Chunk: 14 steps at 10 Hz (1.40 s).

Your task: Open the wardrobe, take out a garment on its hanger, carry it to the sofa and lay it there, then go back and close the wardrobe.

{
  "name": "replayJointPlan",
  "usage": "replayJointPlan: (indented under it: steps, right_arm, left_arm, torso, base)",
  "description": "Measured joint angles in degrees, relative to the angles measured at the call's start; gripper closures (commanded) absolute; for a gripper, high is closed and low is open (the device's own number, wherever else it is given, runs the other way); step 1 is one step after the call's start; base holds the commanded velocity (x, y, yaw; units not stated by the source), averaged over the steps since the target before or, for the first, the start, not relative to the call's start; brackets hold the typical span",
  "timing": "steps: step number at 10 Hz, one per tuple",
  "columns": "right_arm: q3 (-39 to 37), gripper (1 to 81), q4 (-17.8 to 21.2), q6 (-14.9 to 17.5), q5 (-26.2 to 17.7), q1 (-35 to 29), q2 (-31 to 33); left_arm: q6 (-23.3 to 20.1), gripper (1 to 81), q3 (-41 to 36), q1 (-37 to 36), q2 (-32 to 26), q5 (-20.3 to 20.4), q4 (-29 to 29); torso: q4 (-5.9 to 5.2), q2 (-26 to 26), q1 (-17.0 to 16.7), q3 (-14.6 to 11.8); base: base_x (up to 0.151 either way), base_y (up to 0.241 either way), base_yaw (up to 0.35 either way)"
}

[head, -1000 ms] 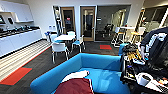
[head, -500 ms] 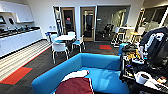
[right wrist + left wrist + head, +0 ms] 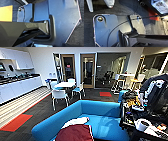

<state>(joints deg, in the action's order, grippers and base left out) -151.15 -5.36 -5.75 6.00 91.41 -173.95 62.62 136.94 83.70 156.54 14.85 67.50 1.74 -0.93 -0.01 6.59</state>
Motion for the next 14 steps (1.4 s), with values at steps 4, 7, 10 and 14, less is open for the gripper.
replayJointPlan:
  steps: [4, 7, 10, 14]
  right_arm:
    - [0.0, 1.0, 0.0, 0.0, 0.0, 0.0, 0.0]
    - [0.0, 1.0, 0.0, 0.0, 0.0, 0.0, -0.1]
    - [0.0, 1.0, 0.0, 0.0, -0.2, 0.3, -0.2]
    - [-0.3, 1.0, 0.0, 0.2, 0.0, 0.4, -0.3]
  left_arm:
    - [0.0, 1.0, 1.8, 0.0, 0.9, 0.2, 0.0]
    - [0.0, 1.0, 3.4, 0.0, 1.5, 0.2, 0.0]
    - [0.0, 1.0, 4.0, -0.3, 1.8, 0.3, 0.0]
    - [0.0, 1.0, 4.1, 0.0, 2.1, 0.2, 0.0]
  torso:
    - [0.00, 0.0, 0.0, 0.0]
    - [0.00, 0.0, 0.0, 0.0]
    - [0.00, 0.0, 0.0, 0.0]
    - [0.00, 0.0, 0.0, 0.0]
  base:
    - [0.000, 0.000, 0.000]
    - [0.000, 0.000, 0.141]
    - [0.000, 0.000, 0.188]
    - [0.000, 0.000, 0.216]
